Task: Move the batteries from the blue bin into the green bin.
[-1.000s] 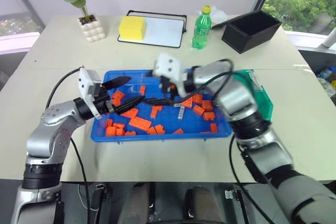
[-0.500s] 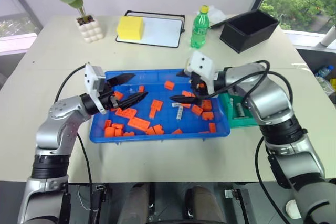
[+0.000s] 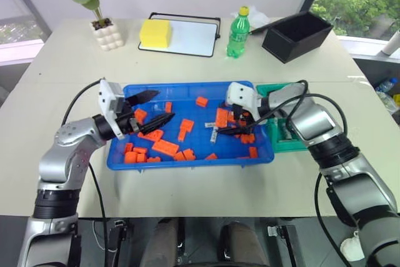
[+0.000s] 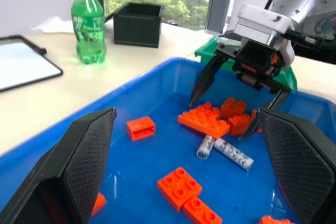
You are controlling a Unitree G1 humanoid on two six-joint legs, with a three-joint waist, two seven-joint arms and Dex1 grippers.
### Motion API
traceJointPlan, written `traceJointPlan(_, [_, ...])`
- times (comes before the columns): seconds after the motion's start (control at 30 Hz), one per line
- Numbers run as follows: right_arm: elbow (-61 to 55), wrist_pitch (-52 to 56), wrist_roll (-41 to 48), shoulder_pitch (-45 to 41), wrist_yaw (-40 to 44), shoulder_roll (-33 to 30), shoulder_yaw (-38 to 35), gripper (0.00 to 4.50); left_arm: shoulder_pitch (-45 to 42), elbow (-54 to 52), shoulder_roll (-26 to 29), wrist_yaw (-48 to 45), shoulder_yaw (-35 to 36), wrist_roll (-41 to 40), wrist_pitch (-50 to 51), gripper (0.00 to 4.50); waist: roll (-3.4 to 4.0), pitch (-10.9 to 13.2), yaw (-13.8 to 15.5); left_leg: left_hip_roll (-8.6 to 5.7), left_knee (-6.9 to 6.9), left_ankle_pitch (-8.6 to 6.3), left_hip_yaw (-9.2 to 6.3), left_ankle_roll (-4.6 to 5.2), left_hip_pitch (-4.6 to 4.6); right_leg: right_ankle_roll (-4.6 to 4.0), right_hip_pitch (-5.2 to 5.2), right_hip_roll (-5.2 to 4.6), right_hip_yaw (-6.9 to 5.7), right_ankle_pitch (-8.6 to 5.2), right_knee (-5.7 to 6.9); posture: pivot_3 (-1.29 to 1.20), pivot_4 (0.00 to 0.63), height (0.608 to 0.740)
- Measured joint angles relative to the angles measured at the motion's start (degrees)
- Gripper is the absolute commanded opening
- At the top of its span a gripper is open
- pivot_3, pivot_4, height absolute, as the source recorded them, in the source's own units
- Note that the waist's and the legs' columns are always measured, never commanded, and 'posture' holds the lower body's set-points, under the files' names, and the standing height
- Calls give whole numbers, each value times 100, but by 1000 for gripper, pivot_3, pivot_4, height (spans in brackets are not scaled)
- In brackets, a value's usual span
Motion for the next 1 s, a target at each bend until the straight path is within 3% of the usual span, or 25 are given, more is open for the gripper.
traceJointPlan(0.27, [401, -166, -158, -227, 31, 62, -9, 4406, 19, -132, 22, 84, 8, -51, 57, 4500, 0, 0, 10, -1, 1, 0, 0, 0, 0, 0, 2, -1, 0, 0, -2, 0, 150, 739])
traceJointPlan(0.73, [32, -233, -215, -179, 83, 305, 35, 4406, 19, -147, 25, 159, 7, -53, 92, 4500, 0, 0, 5, -1, 1, 0, 0, 0, 0, 0, 1, 0, 0, 0, -1, 0, 150, 739])
traceJointPlan(1.0, [414, -561, -403, -181, 79, 692, 253, 4406, 142, -221, -2, 236, 7, -59, 93, 4500, 0, 0, 8, -1, 2, 0, -1, 0, 0, 0, 2, 0, 0, 0, 0, 0, 150, 739])
